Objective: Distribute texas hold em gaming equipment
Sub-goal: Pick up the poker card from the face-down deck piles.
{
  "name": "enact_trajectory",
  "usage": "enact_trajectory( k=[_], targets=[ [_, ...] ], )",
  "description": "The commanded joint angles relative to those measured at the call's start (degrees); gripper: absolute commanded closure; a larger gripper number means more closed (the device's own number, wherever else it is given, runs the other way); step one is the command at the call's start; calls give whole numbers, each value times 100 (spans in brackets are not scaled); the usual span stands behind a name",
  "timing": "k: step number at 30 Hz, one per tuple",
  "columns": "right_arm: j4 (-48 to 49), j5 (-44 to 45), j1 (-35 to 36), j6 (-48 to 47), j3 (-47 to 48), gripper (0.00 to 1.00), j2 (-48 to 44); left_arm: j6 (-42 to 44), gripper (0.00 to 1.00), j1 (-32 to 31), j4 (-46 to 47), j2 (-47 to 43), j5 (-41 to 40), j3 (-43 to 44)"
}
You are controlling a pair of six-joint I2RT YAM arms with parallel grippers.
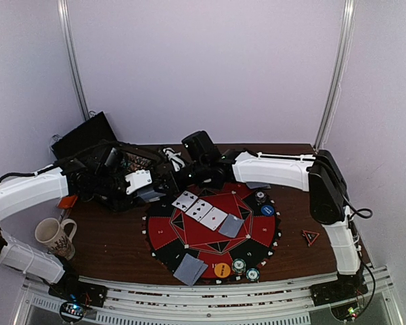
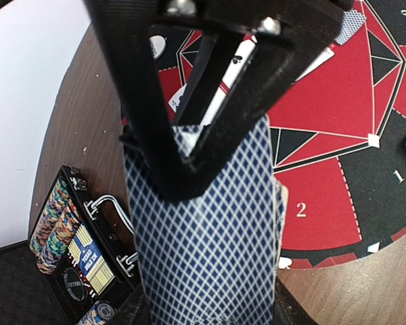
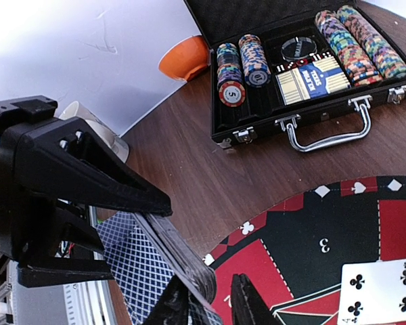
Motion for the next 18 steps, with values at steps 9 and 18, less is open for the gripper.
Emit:
enact_trajectory(
  k=[9, 18],
  targets=[
    [-869, 491, -112, -498, 92, 100, -582, 27, 53, -25, 216, -38, 67, 80],
    [-2423, 251, -543, -1777, 163, 100, -1523, 39, 53, -22, 243, -24, 22, 85]
  ],
)
